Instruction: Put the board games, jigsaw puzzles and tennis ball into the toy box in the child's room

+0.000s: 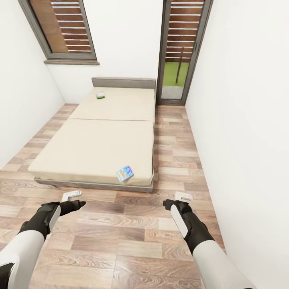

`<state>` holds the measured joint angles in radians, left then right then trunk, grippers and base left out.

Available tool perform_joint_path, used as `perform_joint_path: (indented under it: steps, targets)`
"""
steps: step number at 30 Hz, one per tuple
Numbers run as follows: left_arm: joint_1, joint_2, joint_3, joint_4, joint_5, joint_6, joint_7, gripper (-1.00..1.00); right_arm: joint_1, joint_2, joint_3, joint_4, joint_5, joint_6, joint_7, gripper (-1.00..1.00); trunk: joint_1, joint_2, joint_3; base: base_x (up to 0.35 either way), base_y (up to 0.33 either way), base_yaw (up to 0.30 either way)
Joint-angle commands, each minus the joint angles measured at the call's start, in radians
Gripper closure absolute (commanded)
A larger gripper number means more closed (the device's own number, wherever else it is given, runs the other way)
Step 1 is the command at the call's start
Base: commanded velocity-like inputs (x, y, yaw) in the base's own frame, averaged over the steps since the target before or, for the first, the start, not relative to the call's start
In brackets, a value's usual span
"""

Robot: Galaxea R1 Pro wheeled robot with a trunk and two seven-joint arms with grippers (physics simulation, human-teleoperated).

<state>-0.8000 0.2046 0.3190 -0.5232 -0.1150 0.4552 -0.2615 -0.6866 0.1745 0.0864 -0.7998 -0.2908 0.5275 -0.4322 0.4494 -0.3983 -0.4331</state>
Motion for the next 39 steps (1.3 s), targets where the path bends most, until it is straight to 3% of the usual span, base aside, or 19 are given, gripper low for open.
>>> perform_joint_path:
  steps: [1,21,29,35,39]
  targets:
    - [-0.001,-0.001,0.007,-0.001,-0.011,0.005,-0.009,-1.00,-0.001,0.000,0.002,-0.001,-0.009,0.002,-0.009,-1.00,0.001,-0.002,0.000,0.000,0.000,0.000]
    - [-0.001,-0.004,0.008,-0.004,-0.012,0.017,-0.008,-1.00,-0.001,0.000,0.000,0.002,-0.021,0.002,-0.007,-1.00,0.001,-0.002,0.033,0.000,0.000,0.000]
    - [-0.001,-0.004,0.003,-0.007,-0.020,0.063,-0.007,-1.00,-0.001,0.000,0.000,0.002,-0.023,0.002,-0.007,-1.00,0.001,-0.002,0.047,0.000,0.000,0.000]
    - [0.001,0.007,0.002,-0.002,-0.024,0.086,-0.007,-1.00,-0.001,0.000,0.000,0.002,-0.024,0.003,-0.007,-1.00,0.001,-0.002,0.057,0.000,0.000,0.000]
    - [0.023,0.032,0.000,0.000,-0.034,0.132,-0.007,-1.00,-0.001,0.000,0.000,0.002,-0.024,0.003,-0.007,-1.00,0.001,-0.002,0.063,0.000,0.000,0.000]
